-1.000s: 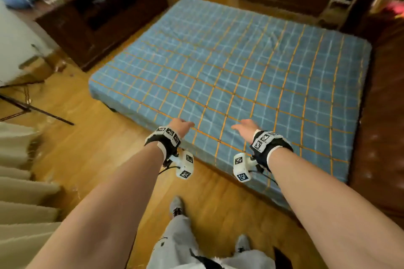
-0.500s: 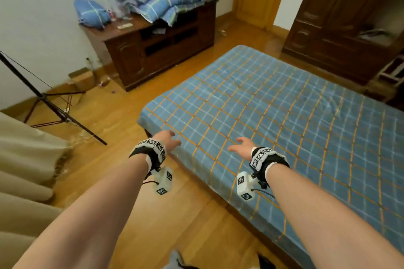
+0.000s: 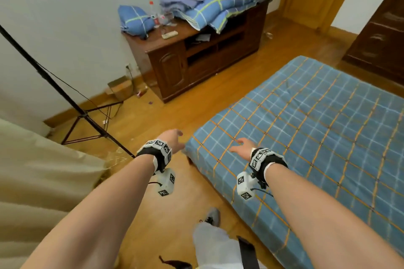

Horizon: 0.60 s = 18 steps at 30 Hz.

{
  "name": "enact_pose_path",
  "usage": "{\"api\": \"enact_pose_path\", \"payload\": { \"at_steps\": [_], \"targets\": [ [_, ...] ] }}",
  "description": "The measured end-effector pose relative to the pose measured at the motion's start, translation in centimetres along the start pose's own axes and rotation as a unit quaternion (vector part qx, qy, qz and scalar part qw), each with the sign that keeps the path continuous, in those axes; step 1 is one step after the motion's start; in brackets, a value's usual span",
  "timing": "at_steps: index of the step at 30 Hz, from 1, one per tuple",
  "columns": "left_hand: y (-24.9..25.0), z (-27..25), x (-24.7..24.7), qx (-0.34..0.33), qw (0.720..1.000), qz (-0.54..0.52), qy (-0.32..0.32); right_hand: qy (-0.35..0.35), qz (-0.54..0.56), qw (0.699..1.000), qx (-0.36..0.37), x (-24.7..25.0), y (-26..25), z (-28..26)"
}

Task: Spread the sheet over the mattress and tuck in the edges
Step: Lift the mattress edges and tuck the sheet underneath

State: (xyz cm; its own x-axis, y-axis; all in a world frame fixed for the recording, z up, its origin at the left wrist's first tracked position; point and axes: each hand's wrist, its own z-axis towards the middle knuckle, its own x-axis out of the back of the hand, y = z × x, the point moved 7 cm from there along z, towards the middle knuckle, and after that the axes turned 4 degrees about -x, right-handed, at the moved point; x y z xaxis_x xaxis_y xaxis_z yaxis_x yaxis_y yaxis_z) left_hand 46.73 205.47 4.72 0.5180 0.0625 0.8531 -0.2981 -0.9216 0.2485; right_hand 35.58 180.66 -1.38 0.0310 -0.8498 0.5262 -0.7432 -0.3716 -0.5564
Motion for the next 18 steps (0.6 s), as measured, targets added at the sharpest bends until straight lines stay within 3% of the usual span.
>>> {"api": "enact_pose_path", "payload": {
  "at_steps": [6, 11, 15, 18],
  "targets": [
    [-7.0, 14.2, 6.2, -0.001, 0.997, 0.054, -0.046, -0.01, 0.015, 0.999, -0.026, -3.5, -11.1, 12.2],
    [-7.8, 25.6, 7.0, -0.065, 0.985, 0.112, -0.117, 0.031, 0.084, 0.989, -0.114, -4.0, -12.5, 19.1],
    [-7.8, 36.7, 2.0, -0.139, 0.959, 0.169, -0.178, 0.085, 0.177, 0.962, -0.19, -7.0, -10.1, 24.7],
    [-8.8, 44.2, -4.3, -0.189, 0.923, 0.234, -0.239, 0.072, 0.222, 0.933, -0.274, -13.4, -7.0, 29.4]
  ]
}}
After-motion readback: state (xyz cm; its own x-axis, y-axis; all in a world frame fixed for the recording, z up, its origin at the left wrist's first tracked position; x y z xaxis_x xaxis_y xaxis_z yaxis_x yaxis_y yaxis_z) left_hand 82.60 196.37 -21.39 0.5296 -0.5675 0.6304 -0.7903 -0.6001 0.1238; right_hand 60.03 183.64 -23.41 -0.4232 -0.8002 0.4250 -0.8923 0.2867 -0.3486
